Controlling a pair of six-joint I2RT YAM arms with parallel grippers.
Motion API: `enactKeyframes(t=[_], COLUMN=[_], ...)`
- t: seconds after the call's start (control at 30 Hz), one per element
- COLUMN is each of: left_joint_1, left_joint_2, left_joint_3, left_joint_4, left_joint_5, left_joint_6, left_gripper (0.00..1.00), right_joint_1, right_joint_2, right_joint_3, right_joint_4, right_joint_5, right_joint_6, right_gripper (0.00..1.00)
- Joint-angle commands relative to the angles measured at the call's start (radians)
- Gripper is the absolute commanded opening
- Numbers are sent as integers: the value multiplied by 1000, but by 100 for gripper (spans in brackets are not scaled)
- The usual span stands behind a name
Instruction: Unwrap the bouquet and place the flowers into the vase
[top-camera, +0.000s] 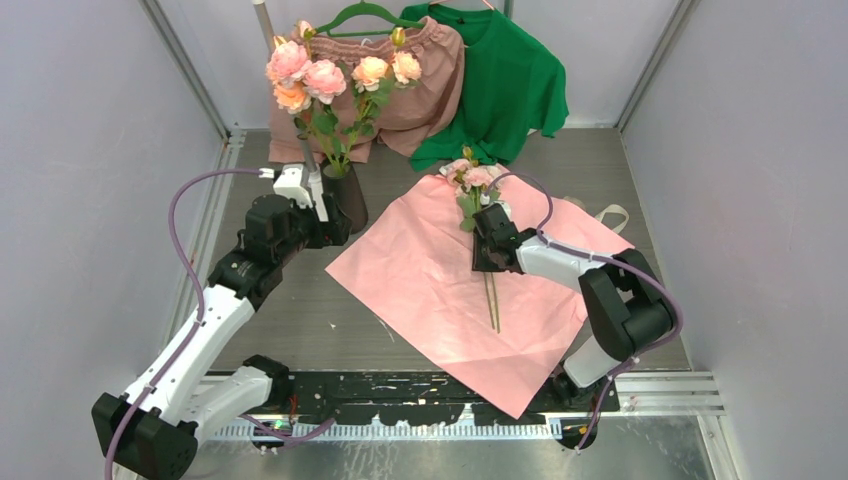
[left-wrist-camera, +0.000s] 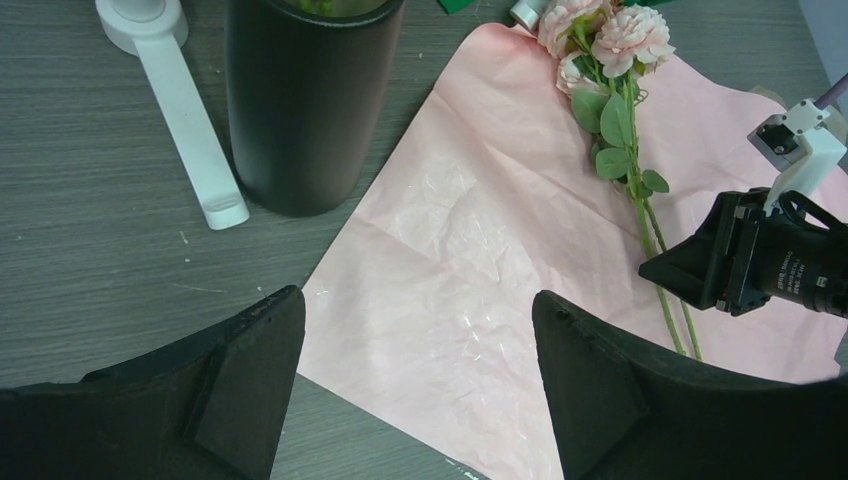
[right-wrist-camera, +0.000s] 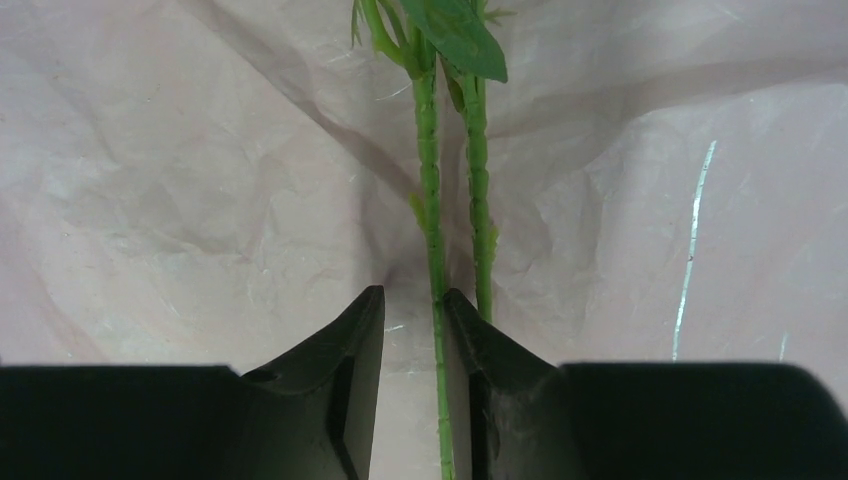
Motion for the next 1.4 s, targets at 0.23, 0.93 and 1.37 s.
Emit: enactKeyframes(t=[0.23,0.93,1.37], left_joint_1=[3,-5,-33], left_joint_2=[-23,-4,126], left_joint_3=[2,25,65], left_joint_4=[28,11,221], left_joint_5=[49,191,547], left_joint_6=[-14,-31,-288], left_gripper=[84,99,100], right_joint_1=[-5,34,367], right_joint_2=[-20,-117,-372], right_joint_3=[26,72,283], right_joint_4=[5,-80,-276], right_joint_5=[2,4,125], right_joint_6=[16,-5,-42], right_gripper=[10,1,1])
